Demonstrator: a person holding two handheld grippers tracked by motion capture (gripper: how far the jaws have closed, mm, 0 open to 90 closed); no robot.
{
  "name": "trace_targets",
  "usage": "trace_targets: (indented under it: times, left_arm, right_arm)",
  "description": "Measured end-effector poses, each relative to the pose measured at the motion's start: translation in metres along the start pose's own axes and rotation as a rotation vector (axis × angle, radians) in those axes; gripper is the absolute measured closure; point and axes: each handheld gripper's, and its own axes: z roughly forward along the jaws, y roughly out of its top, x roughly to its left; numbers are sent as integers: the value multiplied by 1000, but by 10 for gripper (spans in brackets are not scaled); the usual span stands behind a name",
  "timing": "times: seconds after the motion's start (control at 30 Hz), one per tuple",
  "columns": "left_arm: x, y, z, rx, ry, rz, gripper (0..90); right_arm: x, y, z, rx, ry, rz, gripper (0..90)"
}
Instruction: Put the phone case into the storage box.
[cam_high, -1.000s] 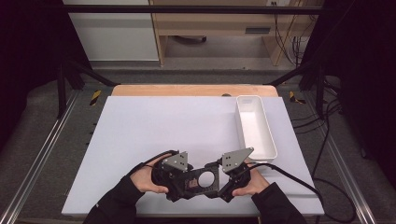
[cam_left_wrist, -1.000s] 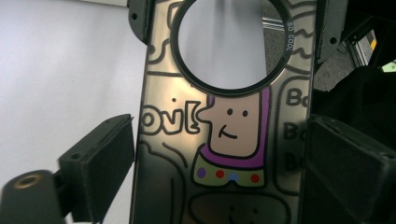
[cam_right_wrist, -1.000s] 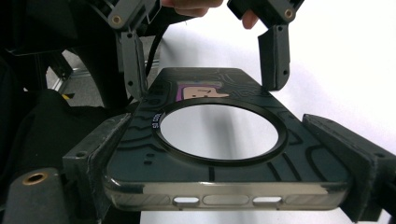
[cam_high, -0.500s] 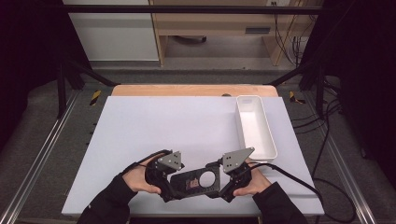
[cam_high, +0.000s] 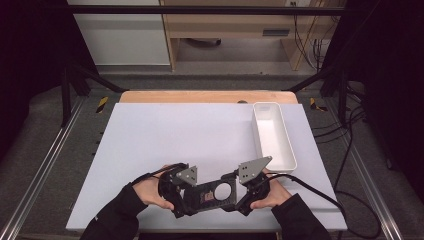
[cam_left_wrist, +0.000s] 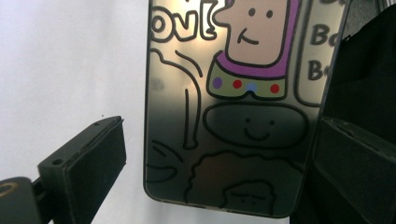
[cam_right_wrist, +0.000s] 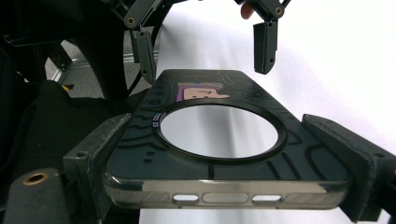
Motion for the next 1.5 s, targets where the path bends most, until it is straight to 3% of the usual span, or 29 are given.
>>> trace_targets:
  times: [0.23,0.5,1.03,1.5]
  left_arm:
    - [2,10,6,78,-22,13,22]
    - [2,22,12,145,-17,43,25]
    - [0,37,20,238,-3,81,46]
    - [-1,45,22,277,-8,99,95]
  right_arm:
    - [0,3,-2,11,-4,-9,122]
    - [1,10,-3,32,-8,-28,122]
    - [0,16,-2,92,-11,-32,122]
    - [0,19,-2,103,-15,-39,122]
